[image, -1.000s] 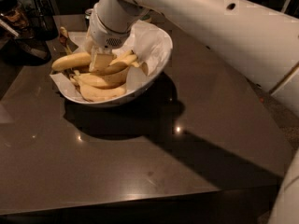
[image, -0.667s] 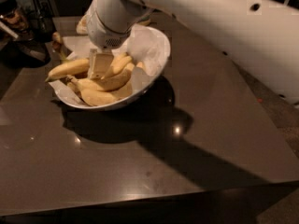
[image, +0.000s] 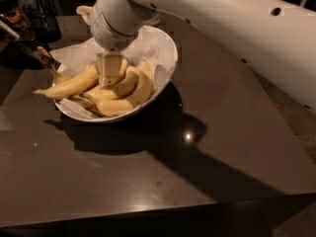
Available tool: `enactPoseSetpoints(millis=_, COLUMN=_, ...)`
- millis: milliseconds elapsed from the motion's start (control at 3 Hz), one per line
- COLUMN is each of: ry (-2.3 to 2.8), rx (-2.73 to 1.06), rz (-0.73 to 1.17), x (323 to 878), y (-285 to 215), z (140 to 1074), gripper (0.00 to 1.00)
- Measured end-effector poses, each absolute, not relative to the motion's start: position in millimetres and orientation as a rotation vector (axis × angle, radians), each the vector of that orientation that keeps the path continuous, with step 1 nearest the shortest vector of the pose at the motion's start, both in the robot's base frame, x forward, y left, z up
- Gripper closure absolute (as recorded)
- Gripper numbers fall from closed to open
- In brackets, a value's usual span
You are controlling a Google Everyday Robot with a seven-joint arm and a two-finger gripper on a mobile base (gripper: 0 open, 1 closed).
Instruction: Pick banana from white bowl
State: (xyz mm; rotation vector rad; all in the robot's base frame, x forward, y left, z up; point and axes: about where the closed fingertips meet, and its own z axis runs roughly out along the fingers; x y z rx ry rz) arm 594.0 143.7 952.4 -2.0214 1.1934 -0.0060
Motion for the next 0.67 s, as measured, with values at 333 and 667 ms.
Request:
enactPoseSetpoints(millis=333, ry=0.989, rx=-1.981, rz=-0.120, x=603.5, y=155.4, z=971.5, gripper=0.00)
enactPoseSetpoints(millis=667, ry=0.832, rx=-1.959, rz=-0.159, x=602.3, y=163.4, z=989.4, gripper=0.00)
